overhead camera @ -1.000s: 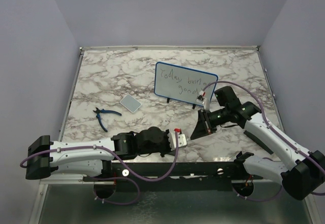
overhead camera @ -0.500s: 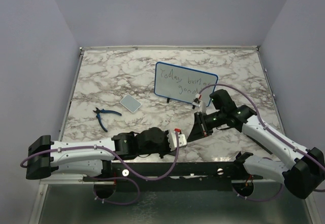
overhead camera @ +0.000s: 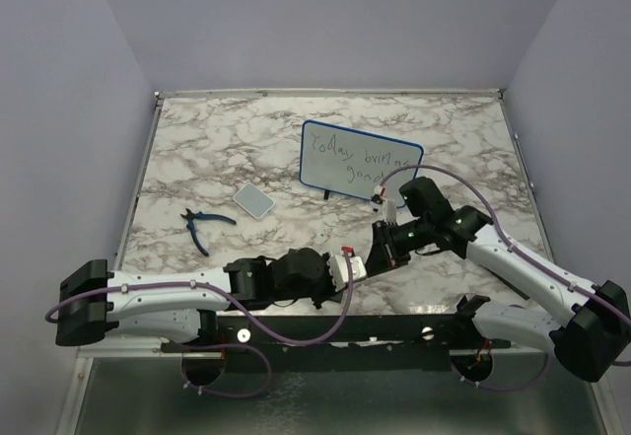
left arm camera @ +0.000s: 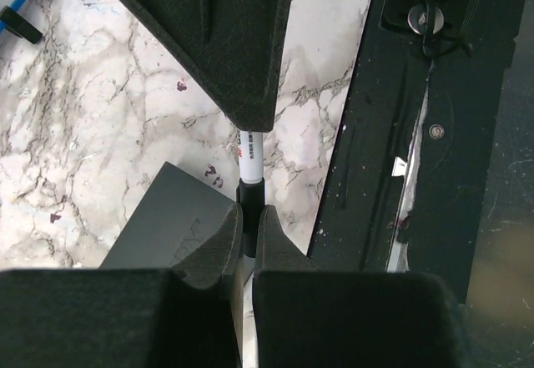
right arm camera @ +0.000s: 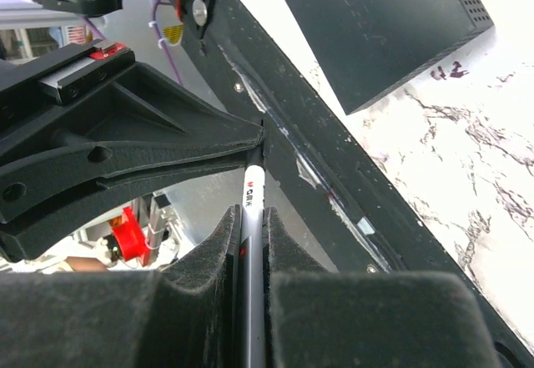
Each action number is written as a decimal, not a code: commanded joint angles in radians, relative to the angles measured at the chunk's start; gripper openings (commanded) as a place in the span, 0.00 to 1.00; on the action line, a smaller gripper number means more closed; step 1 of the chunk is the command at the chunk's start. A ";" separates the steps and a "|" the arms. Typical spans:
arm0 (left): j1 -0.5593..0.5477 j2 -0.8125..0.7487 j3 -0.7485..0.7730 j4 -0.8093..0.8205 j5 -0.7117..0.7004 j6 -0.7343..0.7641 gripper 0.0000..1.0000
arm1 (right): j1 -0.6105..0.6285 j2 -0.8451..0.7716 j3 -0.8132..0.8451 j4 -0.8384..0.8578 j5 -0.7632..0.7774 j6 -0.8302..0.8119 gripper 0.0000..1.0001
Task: Write a sentence on the whiteboard
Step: Close the whiteboard marker at the center of the board, then place the whiteboard marker at the center of the board.
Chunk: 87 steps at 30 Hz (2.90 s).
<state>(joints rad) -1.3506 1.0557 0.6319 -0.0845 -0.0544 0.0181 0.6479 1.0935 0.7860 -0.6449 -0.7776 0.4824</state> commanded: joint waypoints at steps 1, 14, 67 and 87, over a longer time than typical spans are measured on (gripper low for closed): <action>-0.006 0.025 0.024 0.246 -0.045 -0.014 0.00 | 0.049 0.013 0.019 0.012 0.011 0.022 0.01; -0.006 -0.015 -0.067 0.439 -0.145 -0.079 0.00 | 0.149 0.063 -0.076 0.149 0.051 0.114 0.01; 0.033 -0.158 -0.007 0.075 -0.326 -0.158 0.99 | 0.301 -0.037 0.291 -0.564 1.181 0.502 0.00; 0.839 -0.104 0.125 -0.098 -0.097 -0.290 0.99 | 0.248 -0.222 0.042 -0.548 1.702 0.922 0.00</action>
<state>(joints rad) -0.6083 0.9501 0.7055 -0.1257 -0.1871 -0.2729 0.9230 0.8631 0.8642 -1.2491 0.7868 1.3319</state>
